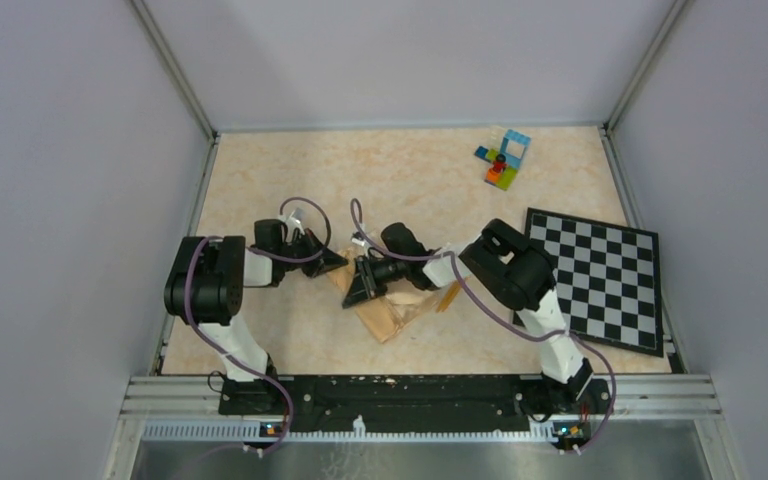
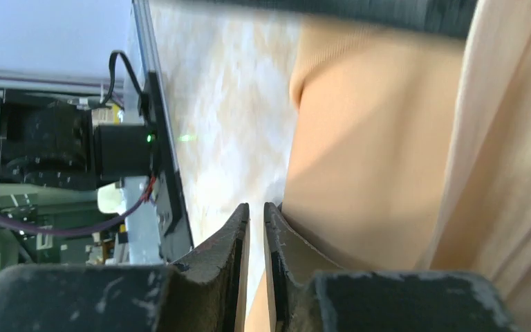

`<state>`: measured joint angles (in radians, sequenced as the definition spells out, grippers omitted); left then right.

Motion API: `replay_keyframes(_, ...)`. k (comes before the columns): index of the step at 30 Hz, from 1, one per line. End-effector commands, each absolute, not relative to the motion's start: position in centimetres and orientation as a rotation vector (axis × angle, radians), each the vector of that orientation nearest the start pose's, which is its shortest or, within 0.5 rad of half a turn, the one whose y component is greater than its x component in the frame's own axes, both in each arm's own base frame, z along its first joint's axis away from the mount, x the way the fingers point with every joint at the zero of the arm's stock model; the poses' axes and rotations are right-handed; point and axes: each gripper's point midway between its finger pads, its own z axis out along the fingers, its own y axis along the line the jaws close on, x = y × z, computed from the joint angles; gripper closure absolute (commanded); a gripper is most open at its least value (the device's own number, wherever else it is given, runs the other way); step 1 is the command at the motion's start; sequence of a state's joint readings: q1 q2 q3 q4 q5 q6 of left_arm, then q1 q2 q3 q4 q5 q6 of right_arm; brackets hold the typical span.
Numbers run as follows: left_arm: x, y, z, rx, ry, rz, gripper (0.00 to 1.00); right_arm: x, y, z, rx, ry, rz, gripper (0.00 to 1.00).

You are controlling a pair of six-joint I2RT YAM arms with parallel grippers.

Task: Fold the napkin into a case and place the utensils inside
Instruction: Smooth out the lower triangle-folded napkin at the center of the board.

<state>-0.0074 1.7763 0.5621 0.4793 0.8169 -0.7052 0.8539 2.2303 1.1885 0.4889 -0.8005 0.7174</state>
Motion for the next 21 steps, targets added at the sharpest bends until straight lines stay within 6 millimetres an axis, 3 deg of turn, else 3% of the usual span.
replay_keyframes(1,32.1,-14.0,-0.2,-0.417,2.393,-1.205,1.00,18.5,43.3,1.5,-0.705,2.435,1.685,0.86)
replay_keyframes(9,32.5,-14.0,-0.5,-0.420,2.405,-1.196,1.00,11.7,37.8,0.6,-0.733,2.529,1.599,0.85)
replay_keyframes(13,32.7,-14.1,0.0,-0.396,2.401,-1.205,1.00,10.0,35.5,1.6,-0.722,2.542,1.580,0.85)
replay_keyframes(15,32.9,-14.3,0.7,-0.353,2.394,-1.220,1.00,10.7,35.0,3.1,-0.745,2.512,1.524,0.83)
replay_keyframes(17,33.2,-14.4,1.9,-0.317,2.390,-1.210,1.00,12.8,34.6,5.0,-0.732,2.472,1.476,0.81)
replay_keyframes(19,33.6,-14.5,3.6,-0.276,2.375,-1.204,0.87,15.9,33.9,6.6,-0.675,2.441,1.423,0.77)
replay_keyframes(21,33.9,-14.6,5.7,-0.238,2.356,-1.209,0.68,19.6,32.9,7.5,-0.583,2.412,1.364,0.70)
